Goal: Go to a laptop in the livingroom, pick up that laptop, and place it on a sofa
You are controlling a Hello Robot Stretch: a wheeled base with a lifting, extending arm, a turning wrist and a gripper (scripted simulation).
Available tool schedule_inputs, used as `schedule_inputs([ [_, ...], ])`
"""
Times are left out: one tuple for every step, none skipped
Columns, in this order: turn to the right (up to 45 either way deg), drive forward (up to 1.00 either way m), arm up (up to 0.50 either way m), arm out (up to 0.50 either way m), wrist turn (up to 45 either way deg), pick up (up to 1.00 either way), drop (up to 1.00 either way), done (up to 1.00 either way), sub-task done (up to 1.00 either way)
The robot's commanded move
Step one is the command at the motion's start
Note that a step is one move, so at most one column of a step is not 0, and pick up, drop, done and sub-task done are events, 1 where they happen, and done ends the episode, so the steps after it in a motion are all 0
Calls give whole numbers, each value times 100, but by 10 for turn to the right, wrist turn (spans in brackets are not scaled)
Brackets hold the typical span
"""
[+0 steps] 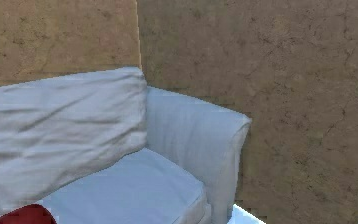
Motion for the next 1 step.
schedule_inputs([
  [0,0,10,0,0,0,0,0,0],
])
